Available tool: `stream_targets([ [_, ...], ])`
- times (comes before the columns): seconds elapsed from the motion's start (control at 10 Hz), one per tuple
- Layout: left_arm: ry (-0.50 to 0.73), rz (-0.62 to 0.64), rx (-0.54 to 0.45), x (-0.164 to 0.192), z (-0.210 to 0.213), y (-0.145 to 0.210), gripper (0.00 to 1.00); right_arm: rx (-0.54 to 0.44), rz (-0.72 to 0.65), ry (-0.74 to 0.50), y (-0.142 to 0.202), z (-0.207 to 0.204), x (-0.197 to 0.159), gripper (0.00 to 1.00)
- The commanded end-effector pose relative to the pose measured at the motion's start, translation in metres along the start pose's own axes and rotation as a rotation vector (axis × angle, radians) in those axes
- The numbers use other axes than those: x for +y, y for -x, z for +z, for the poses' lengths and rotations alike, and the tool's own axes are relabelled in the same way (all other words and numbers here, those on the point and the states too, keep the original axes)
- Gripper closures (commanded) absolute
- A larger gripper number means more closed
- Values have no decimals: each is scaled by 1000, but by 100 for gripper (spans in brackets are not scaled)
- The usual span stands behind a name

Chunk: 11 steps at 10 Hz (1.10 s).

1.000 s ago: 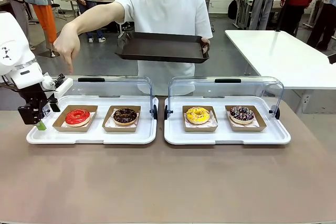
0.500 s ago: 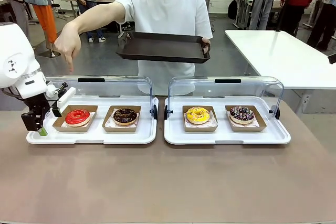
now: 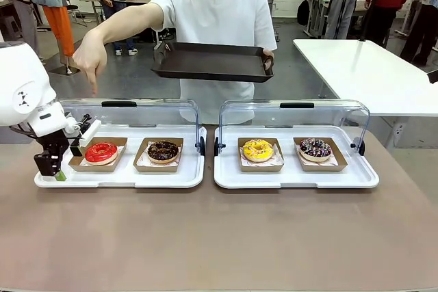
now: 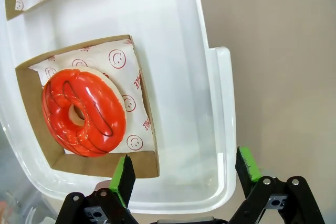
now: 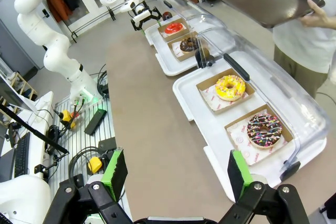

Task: Provide the desired donut to the person.
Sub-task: Pick up and lift the Paper togo box containing the Donut pointed at by the person.

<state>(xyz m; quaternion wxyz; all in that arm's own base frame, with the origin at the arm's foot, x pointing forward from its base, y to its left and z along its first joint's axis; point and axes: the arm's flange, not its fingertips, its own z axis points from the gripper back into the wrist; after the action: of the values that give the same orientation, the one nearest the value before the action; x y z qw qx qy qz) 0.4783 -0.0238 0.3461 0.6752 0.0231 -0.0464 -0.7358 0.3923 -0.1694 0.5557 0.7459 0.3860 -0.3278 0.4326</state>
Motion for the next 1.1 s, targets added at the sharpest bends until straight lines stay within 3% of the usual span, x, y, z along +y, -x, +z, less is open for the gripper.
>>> stream_targets([
  [0.0, -1, 30, 52, 5, -11, 2, 0, -7, -6, 0, 0, -1, 0, 0],
  [1.0, -37, 54, 40, 15, -20, 7, 0, -7, -6, 0, 0, -1, 0, 0],
])
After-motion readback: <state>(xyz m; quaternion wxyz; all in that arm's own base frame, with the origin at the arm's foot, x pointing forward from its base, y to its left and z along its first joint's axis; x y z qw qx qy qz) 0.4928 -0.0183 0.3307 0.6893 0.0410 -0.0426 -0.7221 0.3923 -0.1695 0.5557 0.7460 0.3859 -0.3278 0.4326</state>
